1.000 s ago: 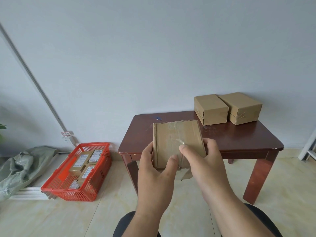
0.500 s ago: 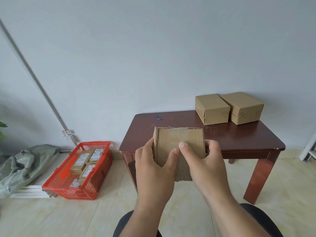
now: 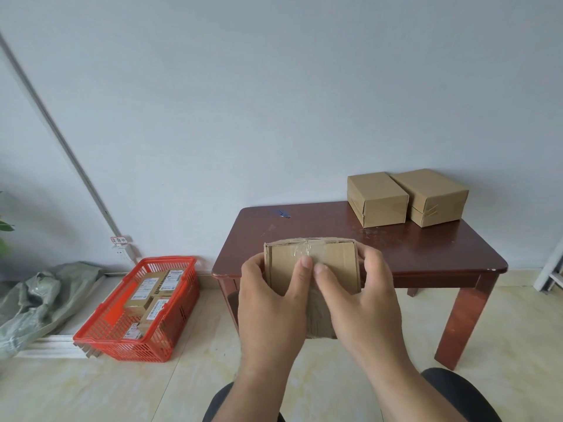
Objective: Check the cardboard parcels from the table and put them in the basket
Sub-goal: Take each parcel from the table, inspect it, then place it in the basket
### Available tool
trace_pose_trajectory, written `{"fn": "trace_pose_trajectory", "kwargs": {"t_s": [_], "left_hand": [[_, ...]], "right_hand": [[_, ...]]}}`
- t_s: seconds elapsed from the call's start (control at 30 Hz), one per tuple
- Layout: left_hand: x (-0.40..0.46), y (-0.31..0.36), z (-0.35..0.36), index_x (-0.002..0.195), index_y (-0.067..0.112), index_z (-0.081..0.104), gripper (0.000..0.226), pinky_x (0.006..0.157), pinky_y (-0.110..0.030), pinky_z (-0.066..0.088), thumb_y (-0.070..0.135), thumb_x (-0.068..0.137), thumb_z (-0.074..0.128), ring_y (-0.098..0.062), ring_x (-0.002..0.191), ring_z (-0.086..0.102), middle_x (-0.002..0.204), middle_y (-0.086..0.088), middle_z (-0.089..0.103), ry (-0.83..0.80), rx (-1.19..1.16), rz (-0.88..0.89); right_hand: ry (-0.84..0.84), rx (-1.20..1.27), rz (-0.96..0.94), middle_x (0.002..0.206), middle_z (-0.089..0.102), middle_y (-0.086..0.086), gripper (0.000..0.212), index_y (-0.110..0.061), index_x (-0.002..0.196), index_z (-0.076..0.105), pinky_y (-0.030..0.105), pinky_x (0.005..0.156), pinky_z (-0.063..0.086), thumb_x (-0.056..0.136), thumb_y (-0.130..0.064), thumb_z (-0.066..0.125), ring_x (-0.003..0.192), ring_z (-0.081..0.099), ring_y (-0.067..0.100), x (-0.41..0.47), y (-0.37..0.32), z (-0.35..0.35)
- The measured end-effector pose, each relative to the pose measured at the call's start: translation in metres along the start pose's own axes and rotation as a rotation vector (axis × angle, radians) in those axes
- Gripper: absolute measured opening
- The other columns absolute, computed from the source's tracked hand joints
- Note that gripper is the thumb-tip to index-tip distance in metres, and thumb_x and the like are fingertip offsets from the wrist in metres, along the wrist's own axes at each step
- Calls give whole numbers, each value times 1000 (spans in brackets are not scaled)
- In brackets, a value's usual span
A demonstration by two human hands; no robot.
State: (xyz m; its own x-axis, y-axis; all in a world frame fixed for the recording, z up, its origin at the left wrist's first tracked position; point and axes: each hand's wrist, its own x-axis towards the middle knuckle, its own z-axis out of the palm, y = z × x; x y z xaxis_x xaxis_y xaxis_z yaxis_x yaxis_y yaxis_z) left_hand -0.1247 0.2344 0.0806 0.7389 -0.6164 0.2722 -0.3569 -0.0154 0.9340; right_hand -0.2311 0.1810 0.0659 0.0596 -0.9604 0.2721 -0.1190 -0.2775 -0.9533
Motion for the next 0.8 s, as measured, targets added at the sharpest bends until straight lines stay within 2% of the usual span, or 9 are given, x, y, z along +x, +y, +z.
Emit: {"fn": "trace_pose_trajectory", "kwargs": {"t_s": [0.07,0.17,0.3,0.37,0.43,0.53,0.67,0.73,0.8], "left_hand": [[-6,-4,2,112,45,52,43,87,-28,54,66,82,74,0,107,63,112,23,64,0,21,21],[-11,-8,3,118,47,52,47,89,-25,52,62,82,77,0,112,61,114,26,62,-6,50,36],[-10,-11,1,109,48,52,40,89,-27,53,64,81,76,1,107,61,111,26,63,-17,62,41],[-6,-7,0,106,42,54,41,84,-29,56,67,81,72,5,97,63,107,20,66,-9,12,-1],[-2,-2,-2,105,36,54,41,76,-22,51,65,82,72,10,91,62,103,17,67,7,-19,-38],[0,3,-3,102,35,53,40,72,-13,44,63,82,73,10,92,61,102,17,65,28,10,-11],[-7,-3,0,108,41,51,50,85,-28,50,77,77,67,-3,107,58,107,24,59,96,235,137],[-9,-8,2,115,36,52,60,85,-30,50,81,76,62,-8,107,56,109,23,58,141,409,295],[-10,-12,3,116,31,55,60,82,-32,52,76,76,64,-13,105,59,110,18,62,160,491,466]], "right_hand": [[2,-12,42,115,63,-17,40,-41,115,59,38,87,55,84,-61,73,104,61,-1,7,-3,-1],[-5,-44,87,107,67,-14,40,-39,104,58,39,79,54,86,-73,64,99,64,7,13,-4,-6],[-3,-32,120,100,69,-13,41,-37,100,58,44,80,57,85,-74,64,94,67,11,6,0,-10],[1,-39,96,102,70,-14,41,-38,101,58,42,80,58,83,-73,67,95,68,8,-2,0,-8],[18,-54,58,105,70,-16,41,-40,103,57,37,79,57,81,-74,65,100,66,3,-11,0,-4],[25,-36,50,105,70,-17,39,-42,102,55,33,78,54,81,-74,62,102,65,2,-17,-4,-2],[-36,56,235,92,70,-10,29,-31,97,54,38,71,52,91,-57,66,87,67,11,-12,-16,-5],[-67,87,355,91,68,0,36,-21,99,53,39,69,48,96,-56,61,84,65,17,-7,-17,-7],[-90,88,451,94,66,3,47,-16,102,53,39,69,46,97,-62,57,87,64,20,-3,-13,-9]]}}
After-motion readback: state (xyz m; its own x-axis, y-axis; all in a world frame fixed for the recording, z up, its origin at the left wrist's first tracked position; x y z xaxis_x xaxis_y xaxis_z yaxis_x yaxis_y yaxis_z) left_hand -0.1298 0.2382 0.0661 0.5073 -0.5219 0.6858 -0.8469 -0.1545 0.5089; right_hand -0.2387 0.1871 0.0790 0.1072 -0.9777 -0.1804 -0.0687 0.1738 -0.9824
